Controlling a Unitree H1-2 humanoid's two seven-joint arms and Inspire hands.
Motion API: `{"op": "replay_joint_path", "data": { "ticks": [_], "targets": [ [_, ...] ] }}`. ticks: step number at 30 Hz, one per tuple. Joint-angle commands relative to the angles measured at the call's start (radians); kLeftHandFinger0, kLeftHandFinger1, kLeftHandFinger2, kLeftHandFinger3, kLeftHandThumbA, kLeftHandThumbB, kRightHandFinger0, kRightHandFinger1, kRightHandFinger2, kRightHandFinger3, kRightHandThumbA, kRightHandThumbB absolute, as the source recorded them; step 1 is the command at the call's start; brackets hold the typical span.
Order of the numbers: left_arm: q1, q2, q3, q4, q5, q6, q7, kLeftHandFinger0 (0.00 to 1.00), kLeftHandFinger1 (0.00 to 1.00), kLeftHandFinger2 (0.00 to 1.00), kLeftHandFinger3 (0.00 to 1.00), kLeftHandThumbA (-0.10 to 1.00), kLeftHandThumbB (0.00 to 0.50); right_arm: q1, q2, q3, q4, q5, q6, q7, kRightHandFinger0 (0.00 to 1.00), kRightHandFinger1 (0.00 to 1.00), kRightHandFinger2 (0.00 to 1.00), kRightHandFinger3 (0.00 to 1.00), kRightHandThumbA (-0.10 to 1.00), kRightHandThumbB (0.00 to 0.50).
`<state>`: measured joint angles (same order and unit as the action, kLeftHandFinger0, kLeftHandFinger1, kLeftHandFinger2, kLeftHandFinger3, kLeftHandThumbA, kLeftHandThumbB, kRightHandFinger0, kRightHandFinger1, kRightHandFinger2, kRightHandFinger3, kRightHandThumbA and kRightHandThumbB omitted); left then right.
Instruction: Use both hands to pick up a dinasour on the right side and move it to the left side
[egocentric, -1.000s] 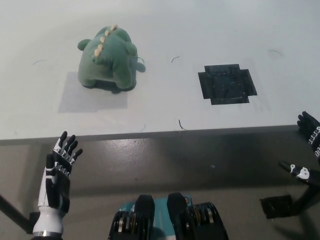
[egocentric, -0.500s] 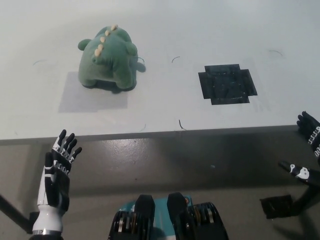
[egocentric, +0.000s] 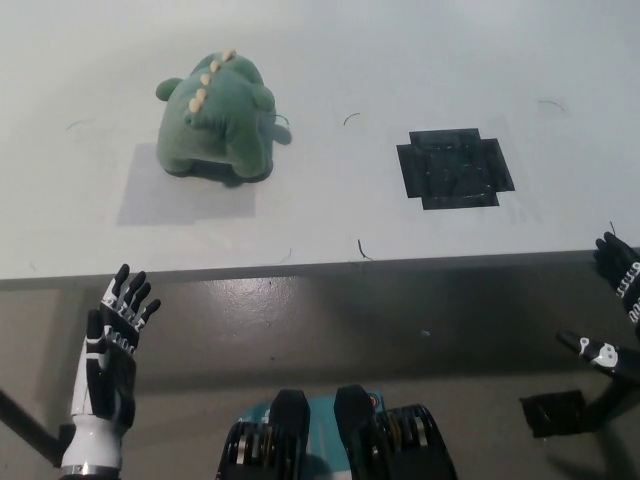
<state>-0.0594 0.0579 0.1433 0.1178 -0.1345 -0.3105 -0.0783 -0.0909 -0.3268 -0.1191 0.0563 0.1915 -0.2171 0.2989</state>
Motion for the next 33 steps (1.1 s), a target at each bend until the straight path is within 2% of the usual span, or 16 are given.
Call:
{"op": "replay_joint_path", "data": {
  "ticks": [1, 3, 8, 16, 22, 25, 28, 31, 32, 33],
  "targets": [
    [-0.001, 0.015, 0.000, -0.034, -0.004, -0.013, 0.002, 1.00, 1.00, 1.00, 1.00, 1.00, 0.316, -0.004, -0.005, -0.015, -0.042, 0.036, -0.010, -0.003, 1.00, 1.00, 1.00, 1.00, 1.00, 0.189],
    [-0.001, 0.015, -0.001, -0.032, -0.002, -0.016, 0.002, 1.00, 1.00, 1.00, 1.00, 1.00, 0.302, -0.004, -0.006, -0.017, -0.043, 0.041, -0.011, -0.001, 1.00, 1.00, 1.00, 1.00, 1.00, 0.178],
    [-0.002, 0.016, -0.001, -0.032, 0.001, -0.017, 0.004, 1.00, 1.00, 1.00, 1.00, 1.00, 0.317, -0.005, -0.007, -0.019, -0.050, 0.043, 0.001, -0.004, 1.00, 1.00, 1.00, 1.00, 1.00, 0.173],
    [-0.008, 0.019, -0.002, -0.030, 0.001, -0.022, 0.004, 1.00, 1.00, 1.00, 1.00, 1.00, 0.305, -0.018, -0.009, -0.023, -0.044, 0.047, -0.005, -0.004, 1.00, 1.00, 1.00, 1.00, 1.00, 0.190],
    [-0.013, 0.017, -0.005, -0.034, -0.002, -0.016, 0.002, 1.00, 1.00, 1.00, 1.00, 1.00, 0.300, -0.015, -0.009, -0.027, -0.044, 0.049, -0.002, -0.010, 1.00, 1.00, 1.00, 1.00, 1.00, 0.180],
    [-0.012, 0.017, -0.006, -0.038, -0.001, -0.015, 0.003, 1.00, 1.00, 1.00, 1.00, 1.00, 0.317, -0.012, -0.009, -0.028, -0.054, 0.046, 0.008, -0.014, 1.00, 1.00, 1.00, 1.00, 1.00, 0.188],
    [-0.011, 0.019, -0.008, -0.037, 0.000, -0.015, 0.002, 1.00, 1.00, 1.00, 1.00, 1.00, 0.322, -0.013, -0.009, -0.028, -0.051, 0.041, 0.001, -0.013, 1.00, 1.00, 1.00, 1.00, 1.00, 0.176],
    [-0.010, 0.019, -0.009, -0.036, -0.003, -0.012, 0.002, 1.00, 1.00, 1.00, 1.00, 1.00, 0.329, -0.013, -0.006, -0.030, -0.049, 0.054, 0.004, -0.011, 1.00, 1.00, 1.00, 1.00, 1.00, 0.200],
    [-0.011, 0.020, -0.010, -0.035, -0.001, -0.012, 0.002, 1.00, 1.00, 1.00, 1.00, 1.00, 0.317, -0.012, -0.006, -0.030, -0.047, 0.058, 0.005, -0.008, 1.00, 1.00, 1.00, 1.00, 1.00, 0.207],
    [-0.011, 0.019, -0.010, -0.037, 0.003, -0.013, 0.004, 1.00, 1.00, 1.00, 1.00, 1.00, 0.329, -0.012, -0.006, -0.030, -0.048, 0.067, 0.008, -0.004, 1.00, 1.00, 1.00, 1.00, 1.00, 0.204]
  ]
}}
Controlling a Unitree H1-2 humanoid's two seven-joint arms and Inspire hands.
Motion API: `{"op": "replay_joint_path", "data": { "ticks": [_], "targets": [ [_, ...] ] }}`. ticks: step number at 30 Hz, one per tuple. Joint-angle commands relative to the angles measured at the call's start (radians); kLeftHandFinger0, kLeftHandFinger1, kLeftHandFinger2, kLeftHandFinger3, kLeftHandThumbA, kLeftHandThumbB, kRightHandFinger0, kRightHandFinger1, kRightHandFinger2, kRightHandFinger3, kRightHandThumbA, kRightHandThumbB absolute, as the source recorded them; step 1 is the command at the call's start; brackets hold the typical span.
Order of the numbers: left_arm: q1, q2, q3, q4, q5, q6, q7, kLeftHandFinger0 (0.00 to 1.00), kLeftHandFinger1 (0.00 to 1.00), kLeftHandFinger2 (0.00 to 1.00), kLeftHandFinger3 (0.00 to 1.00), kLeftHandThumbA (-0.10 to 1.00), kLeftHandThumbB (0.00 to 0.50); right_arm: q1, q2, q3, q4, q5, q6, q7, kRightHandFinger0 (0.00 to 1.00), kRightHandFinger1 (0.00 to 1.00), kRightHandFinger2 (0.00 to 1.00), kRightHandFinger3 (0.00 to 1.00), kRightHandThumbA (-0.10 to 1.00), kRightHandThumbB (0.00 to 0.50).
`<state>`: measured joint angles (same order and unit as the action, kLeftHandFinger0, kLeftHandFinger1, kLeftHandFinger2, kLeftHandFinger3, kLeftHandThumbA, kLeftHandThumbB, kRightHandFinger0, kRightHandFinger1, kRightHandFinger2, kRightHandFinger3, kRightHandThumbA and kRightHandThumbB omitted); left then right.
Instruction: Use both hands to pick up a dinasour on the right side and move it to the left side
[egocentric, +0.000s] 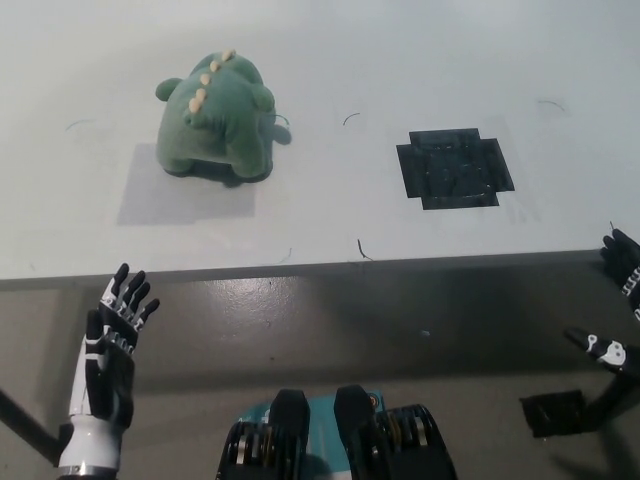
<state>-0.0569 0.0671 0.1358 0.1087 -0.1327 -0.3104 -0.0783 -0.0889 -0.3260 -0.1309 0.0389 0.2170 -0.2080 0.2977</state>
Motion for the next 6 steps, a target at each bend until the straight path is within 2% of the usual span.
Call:
{"op": "replay_joint_path", "data": {
  "ticks": [1, 4, 6],
  "targets": [
    [-0.015, 0.010, -0.003, -0.026, 0.005, -0.014, 0.005, 1.00, 1.00, 1.00, 1.00, 1.00, 0.324, -0.014, -0.006, -0.017, -0.031, 0.033, -0.003, -0.007, 1.00, 1.00, 1.00, 1.00, 1.00, 0.193],
    [-0.024, 0.011, -0.003, -0.024, 0.009, -0.012, 0.010, 1.00, 1.00, 1.00, 1.00, 1.00, 0.329, -0.021, -0.007, -0.017, -0.037, 0.031, 0.005, -0.012, 1.00, 1.00, 1.00, 1.00, 1.00, 0.183],
    [-0.025, 0.012, -0.003, -0.018, -0.001, -0.019, 0.003, 1.00, 1.00, 1.00, 1.00, 1.00, 0.336, -0.020, -0.009, -0.015, -0.037, 0.026, 0.006, -0.012, 1.00, 1.00, 1.00, 1.00, 1.00, 0.197]
  ]
}}
